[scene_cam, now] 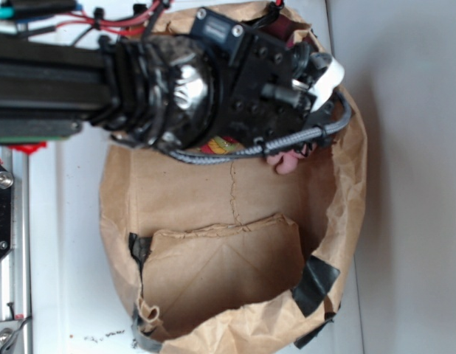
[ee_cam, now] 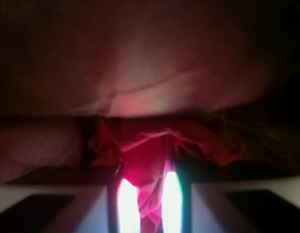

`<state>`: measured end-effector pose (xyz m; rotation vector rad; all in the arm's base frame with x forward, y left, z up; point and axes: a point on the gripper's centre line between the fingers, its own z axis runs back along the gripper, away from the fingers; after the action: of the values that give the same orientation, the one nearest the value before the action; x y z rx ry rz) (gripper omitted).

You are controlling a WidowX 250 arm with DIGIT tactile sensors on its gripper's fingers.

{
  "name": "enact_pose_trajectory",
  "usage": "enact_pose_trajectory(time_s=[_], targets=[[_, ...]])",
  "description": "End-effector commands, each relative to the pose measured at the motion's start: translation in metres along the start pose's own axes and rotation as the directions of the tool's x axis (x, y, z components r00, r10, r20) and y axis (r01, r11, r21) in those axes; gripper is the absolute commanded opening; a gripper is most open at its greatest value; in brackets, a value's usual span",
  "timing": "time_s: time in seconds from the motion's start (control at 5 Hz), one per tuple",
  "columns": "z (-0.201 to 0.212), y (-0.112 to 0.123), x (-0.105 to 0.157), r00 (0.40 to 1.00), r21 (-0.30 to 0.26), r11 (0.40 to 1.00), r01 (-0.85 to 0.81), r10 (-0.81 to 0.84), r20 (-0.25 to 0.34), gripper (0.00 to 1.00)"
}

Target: Grab the red paper.

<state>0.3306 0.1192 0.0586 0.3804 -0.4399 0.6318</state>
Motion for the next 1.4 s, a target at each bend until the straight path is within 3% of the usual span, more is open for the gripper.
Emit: enact_pose_trajectory(time_s=[0.0,0.2,0.6,1.0,1.2], targets=[[0.04,0.005,0.01,0.999,-0.088,0.996,-0.022,0.025,0.039,0.0],[0.076,0.007,0.007,1.0,-0.192,0.981,0.006,-0.004,0.013,0.0],[0.12,-0.002,0.002,0.992,-0.345,0.933,0.106,-0.121,-0.023,0.0],[0.139,0.007,0.003,0.969,-0.494,0.851,0.176,-0.238,-0.064,0.0],[0.146,0.004,0.003,0.952,-0.518,0.829,0.21,-0.295,-0.085,0.0]])
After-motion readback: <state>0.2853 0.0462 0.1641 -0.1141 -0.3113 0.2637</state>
